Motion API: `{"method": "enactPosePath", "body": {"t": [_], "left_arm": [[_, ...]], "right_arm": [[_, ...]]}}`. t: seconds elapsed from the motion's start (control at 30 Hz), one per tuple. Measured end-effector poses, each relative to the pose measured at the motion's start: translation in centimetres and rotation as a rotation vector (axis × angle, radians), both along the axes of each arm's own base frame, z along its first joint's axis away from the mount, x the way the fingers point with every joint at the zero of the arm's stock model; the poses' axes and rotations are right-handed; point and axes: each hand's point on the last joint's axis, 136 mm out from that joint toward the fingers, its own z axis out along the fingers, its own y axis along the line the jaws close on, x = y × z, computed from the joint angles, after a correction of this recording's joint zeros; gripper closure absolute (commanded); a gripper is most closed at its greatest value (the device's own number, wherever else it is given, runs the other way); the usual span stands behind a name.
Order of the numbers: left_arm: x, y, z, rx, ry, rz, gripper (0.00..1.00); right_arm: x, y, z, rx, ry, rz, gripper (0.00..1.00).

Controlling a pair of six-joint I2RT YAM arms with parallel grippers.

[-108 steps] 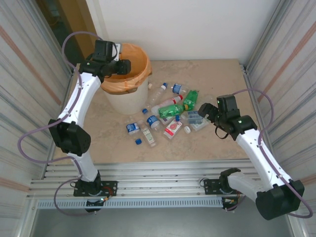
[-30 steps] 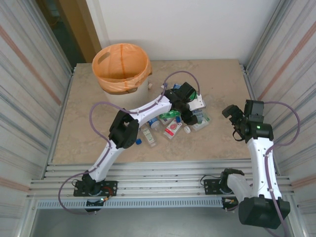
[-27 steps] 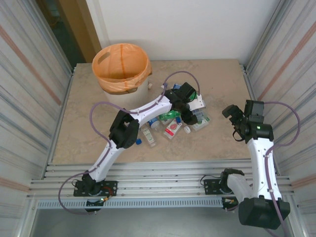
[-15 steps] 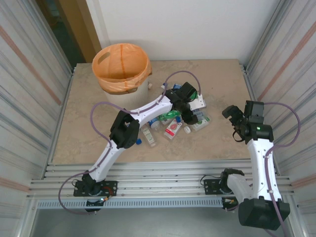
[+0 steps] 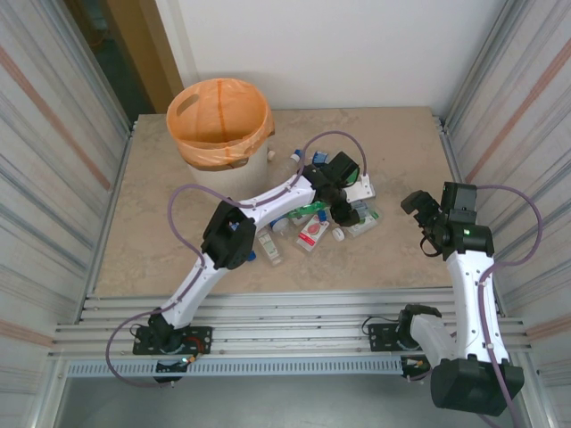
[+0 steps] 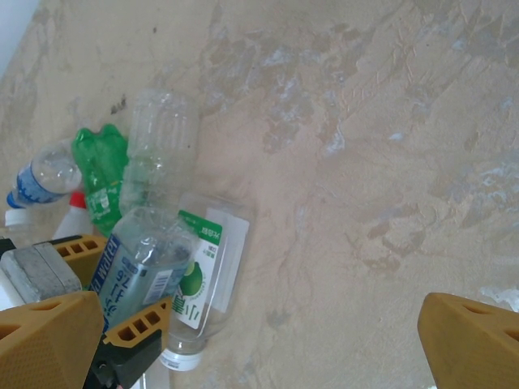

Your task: Put the plastic bottles in the bin

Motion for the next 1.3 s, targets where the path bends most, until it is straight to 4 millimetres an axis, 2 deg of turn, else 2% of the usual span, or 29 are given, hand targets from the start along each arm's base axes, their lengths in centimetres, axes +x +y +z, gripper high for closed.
{"method": "enactPosePath", "body": {"t": [0.4, 0.6, 0.7, 0.8, 1.0, 1.17, 1.3], "left_arm": [[0.2, -0.1, 0.1, 0.008, -0.021, 0.002, 0.63], [-0.4, -0.7, 0.7, -0.003, -0.026, -0.005, 0.66], [-0.4, -0.8, 2.2, -0.024, -0.043, 0.004, 0.69], [-0.1, -0.7, 5.6, -0.071, -0.083, 0.029, 0.7], [0.4, 1.0, 16.3, -0.209, -0.228, 0.125, 0.7], [0.5, 4.2, 24.1, -0.302, -0.351, 0.248, 0.7], [0.8, 7.3, 28.7, -0.353, -0.43, 0.366, 0.7]], "right_arm": [[-0.1, 0.0, -0.2, 0.0, 0.003, 0.0, 0.02], [-0.2, 0.0, 0.1, -0.002, -0.012, 0.0, 0.02], [-0.3, 0.0, 0.3, -0.002, -0.02, 0.0, 0.02], [-0.4, 0.1, 0.6, -0.004, -0.031, 0.0, 0.02], [-0.6, 0.3, 1.1, 0.0, -0.052, 0.007, 0.02], [-0.5, 0.7, 1.1, 0.017, -0.055, 0.024, 0.02], [-0.5, 1.0, 0.9, 0.025, -0.053, 0.038, 0.02]]}}
